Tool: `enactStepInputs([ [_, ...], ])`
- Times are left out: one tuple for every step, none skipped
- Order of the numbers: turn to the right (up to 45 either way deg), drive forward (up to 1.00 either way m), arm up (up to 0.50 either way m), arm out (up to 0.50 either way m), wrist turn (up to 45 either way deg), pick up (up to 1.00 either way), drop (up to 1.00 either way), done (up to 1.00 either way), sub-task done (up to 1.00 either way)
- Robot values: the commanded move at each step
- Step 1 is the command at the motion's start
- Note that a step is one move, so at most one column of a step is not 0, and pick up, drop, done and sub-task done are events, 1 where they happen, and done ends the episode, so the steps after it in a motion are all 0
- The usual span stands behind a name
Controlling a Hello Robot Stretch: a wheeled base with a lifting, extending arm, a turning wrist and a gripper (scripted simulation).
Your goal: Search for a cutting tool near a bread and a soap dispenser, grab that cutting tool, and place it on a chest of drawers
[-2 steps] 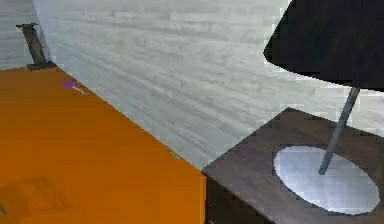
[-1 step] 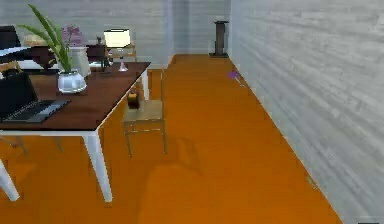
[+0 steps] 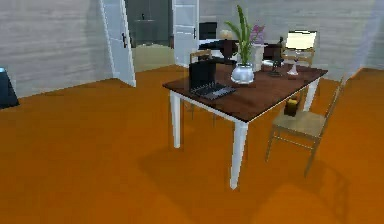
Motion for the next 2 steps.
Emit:
enactStepInputs([
  [-33.0,0.00,0.00,0.00,0.0,0.00,0.00,0.00,0.00],
  [45.0,0.00,0.00,0.00,0.0,0.00,0.00,0.00,0.00],
])
